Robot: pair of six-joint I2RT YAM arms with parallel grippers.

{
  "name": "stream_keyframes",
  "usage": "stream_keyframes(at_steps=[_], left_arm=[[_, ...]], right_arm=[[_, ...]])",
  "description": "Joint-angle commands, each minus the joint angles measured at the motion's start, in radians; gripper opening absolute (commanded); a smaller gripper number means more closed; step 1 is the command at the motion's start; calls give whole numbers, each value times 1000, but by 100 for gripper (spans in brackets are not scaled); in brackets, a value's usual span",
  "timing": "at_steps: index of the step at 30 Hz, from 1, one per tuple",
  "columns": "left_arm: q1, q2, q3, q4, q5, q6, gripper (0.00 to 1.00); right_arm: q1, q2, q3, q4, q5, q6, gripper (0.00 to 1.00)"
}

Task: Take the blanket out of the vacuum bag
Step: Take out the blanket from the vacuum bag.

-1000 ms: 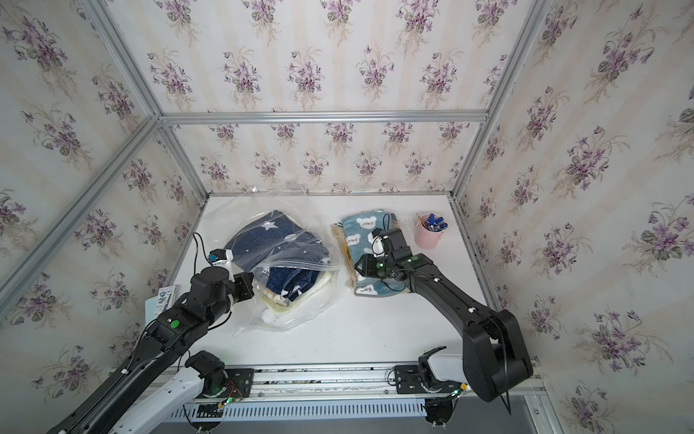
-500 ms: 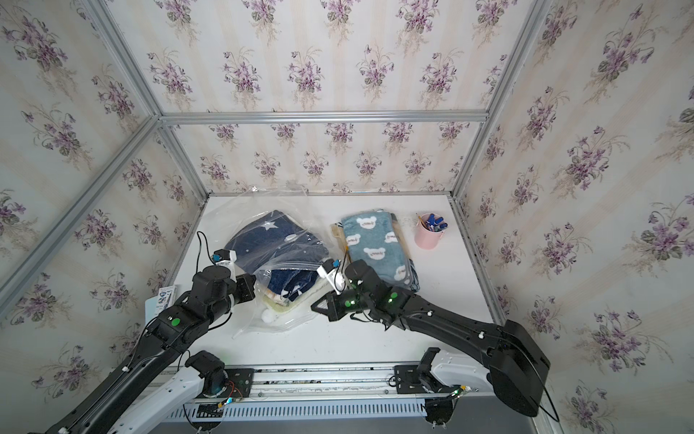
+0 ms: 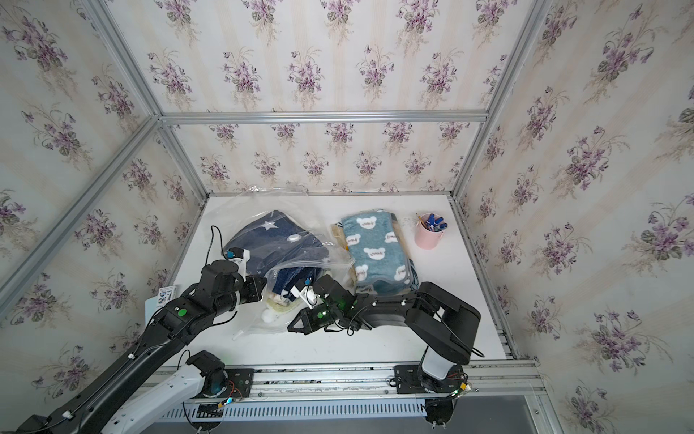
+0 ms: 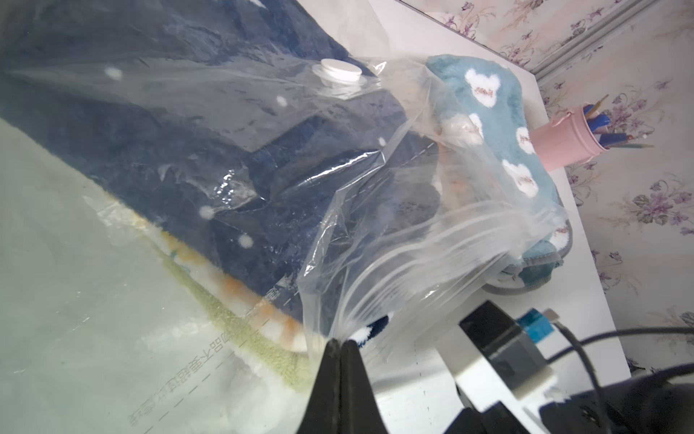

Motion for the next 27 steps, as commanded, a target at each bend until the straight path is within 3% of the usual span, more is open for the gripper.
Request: stream_keyframes(at_steps=[1, 14, 24, 27], left_arm=[[-11, 6, 27, 9, 13, 32, 0], [-26, -2, 53, 2, 15, 60, 0], [-40, -26, 38, -16, 38, 71, 0], [-64, -12, 42, -27, 29, 92, 8]], right_arm=[[-1, 42, 21, 54, -46, 26, 1], [-183, 69, 117, -28, -43, 9, 2], [-229, 100, 155, 63, 166, 160, 4], [-232, 107, 137, 143, 226, 235, 5]])
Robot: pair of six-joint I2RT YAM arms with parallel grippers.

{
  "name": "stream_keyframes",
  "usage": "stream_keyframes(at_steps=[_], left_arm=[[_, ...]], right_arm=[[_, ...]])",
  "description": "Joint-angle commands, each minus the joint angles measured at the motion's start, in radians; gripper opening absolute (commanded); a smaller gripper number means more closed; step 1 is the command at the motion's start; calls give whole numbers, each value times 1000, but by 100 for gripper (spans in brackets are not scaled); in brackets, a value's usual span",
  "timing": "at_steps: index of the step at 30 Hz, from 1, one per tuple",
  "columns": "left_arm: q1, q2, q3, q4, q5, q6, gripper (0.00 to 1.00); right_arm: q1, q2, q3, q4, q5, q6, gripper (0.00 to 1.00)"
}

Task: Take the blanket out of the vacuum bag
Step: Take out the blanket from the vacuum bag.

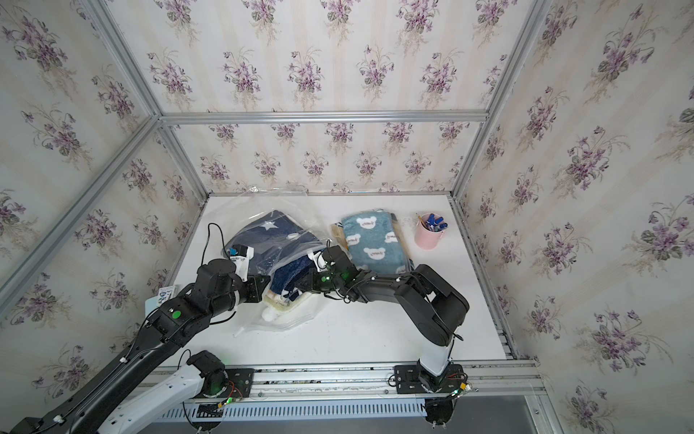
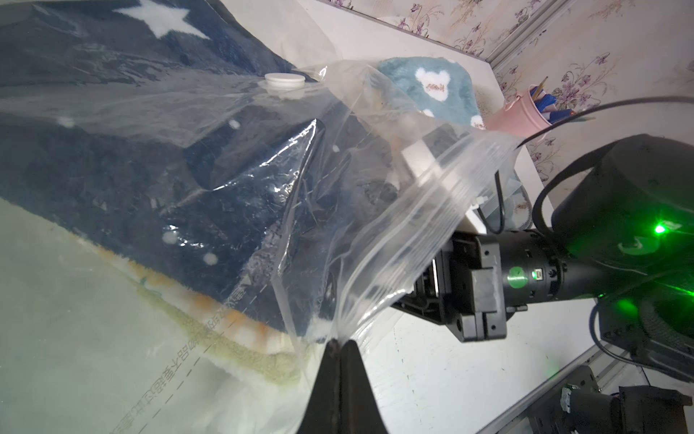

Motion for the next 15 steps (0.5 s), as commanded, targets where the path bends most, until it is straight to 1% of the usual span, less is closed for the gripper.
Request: stream_keyframes(at_steps=[1, 3, 6, 8, 11, 13, 15], left_arm=[[-26, 18, 12, -28, -6, 31, 13], [-57, 36, 29, -47, -46, 49, 23], [-115, 70, 56, -69, -143, 74, 50], [-143, 103, 78, -74, -183, 82, 62], [-206, 173, 114, -69, -240, 94, 71], [-269, 231, 146, -73, -296, 112, 74], [-322, 287, 178, -101, -383, 122, 76]], right_arm=[[-2, 15, -9, 122, 110, 114, 6], [-3, 22, -18, 163, 133, 148, 6], [-1, 17, -54, 223, 188, 207, 6], [3, 10, -81, 266, 228, 246, 8], [11, 5, -107, 301, 274, 290, 15], [13, 7, -124, 341, 288, 322, 18], [14, 3, -142, 374, 296, 347, 23]])
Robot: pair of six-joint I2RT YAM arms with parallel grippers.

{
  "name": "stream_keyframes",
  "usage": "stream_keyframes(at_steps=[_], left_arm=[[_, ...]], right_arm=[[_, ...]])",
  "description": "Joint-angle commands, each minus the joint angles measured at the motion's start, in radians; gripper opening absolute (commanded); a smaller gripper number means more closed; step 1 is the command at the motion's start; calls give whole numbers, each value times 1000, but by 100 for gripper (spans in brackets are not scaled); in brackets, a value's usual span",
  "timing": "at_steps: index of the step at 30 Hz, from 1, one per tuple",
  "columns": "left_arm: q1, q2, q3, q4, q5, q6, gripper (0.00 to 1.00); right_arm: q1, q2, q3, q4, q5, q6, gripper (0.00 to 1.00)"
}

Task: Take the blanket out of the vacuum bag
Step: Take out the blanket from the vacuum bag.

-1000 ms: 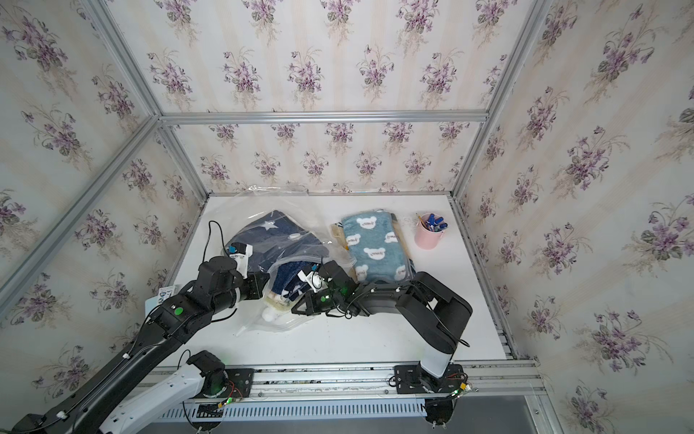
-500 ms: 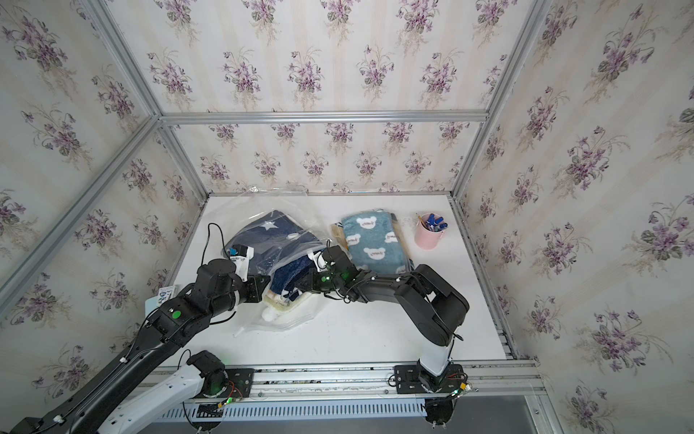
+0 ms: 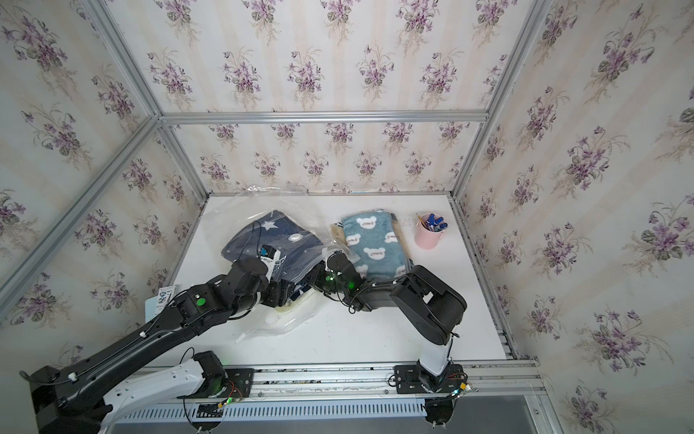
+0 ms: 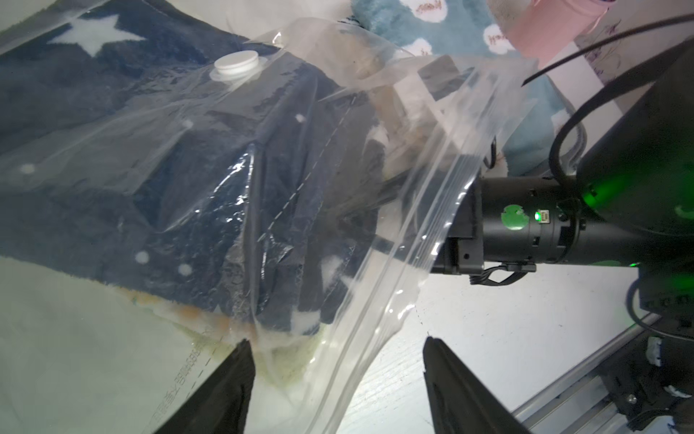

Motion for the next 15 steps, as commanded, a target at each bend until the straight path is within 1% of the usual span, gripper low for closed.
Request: stream_keyframes(at_steps=[1, 4, 6, 9, 10, 11, 12, 14, 15], left_arm=[[-65, 70, 41, -38, -169, 41, 78], [-115, 117, 55, -66, -245, 48, 81], [-121, 139, 52, -74, -289, 46, 82], [-122, 180, 51, -80, -323, 48, 80], [-123, 194, 53, -83, -337, 43, 77], [-122, 203, 54, -84, -358, 38, 71], [-122, 213, 50, -80, -380, 31, 62], [-123, 236, 56, -81, -411, 18, 35], [-123, 242, 64, -92, -425, 7, 25]], right_arm=[[0, -12, -11, 101, 58, 66, 26], [1, -26, -24, 110, 62, 78, 31], [6, -41, -40, 117, 76, 89, 33], [14, -70, -77, 138, 102, 113, 39], [17, -80, -91, 144, 108, 123, 40], [20, -90, -103, 148, 116, 128, 41], [23, -101, -117, 147, 129, 135, 42], [31, -124, -145, 146, 161, 147, 44], [34, -131, -156, 144, 175, 148, 44]])
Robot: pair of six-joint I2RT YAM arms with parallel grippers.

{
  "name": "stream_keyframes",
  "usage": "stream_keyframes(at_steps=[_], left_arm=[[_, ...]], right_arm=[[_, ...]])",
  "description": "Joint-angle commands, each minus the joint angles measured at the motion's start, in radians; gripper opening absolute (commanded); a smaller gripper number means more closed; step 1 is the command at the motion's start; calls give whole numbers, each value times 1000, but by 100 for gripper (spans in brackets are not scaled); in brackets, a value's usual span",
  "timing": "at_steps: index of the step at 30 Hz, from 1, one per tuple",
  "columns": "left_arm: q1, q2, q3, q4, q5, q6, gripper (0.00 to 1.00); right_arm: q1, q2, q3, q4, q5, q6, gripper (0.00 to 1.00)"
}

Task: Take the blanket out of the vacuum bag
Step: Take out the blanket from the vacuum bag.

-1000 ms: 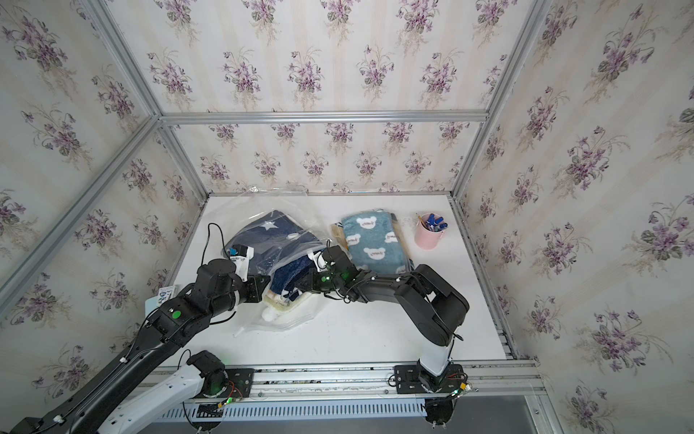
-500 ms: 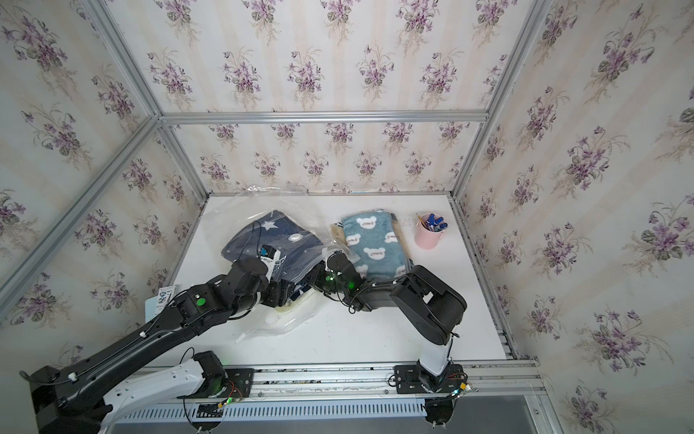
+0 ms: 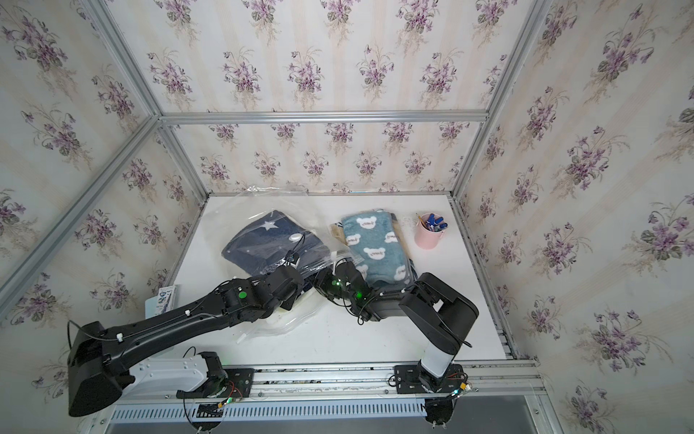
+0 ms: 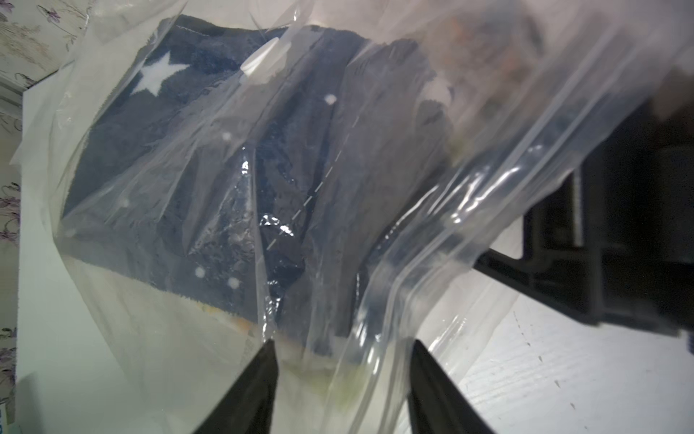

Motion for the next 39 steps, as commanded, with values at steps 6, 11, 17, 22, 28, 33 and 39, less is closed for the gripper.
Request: stream_keyframes(at_steps=[6, 11, 17, 22, 28, 33, 39], left_arm=[[2, -13, 42, -20, -74, -11, 8], [2, -24, 41, -19, -56, -11, 7], [2, -31, 31, -18, -58, -25, 6], [2, -44, 18, -11, -64, -33, 5], [3, -86, -13, 1, -63, -51, 5], [2, -112, -30, 7, -56, -58, 5], [2, -115, -41, 29, -41, -58, 5]], right_arm=[[7, -25, -33, 3, 90, 38, 47], [8, -22, -41, -3, 82, 46, 48], [8, -24, -46, -29, 68, 50, 48], [8, -5, -42, -19, 52, 47, 48], [24, 36, 11, -34, 23, 32, 48], [31, 38, 27, -78, 25, 27, 48], [33, 50, 40, -82, 7, 26, 50]])
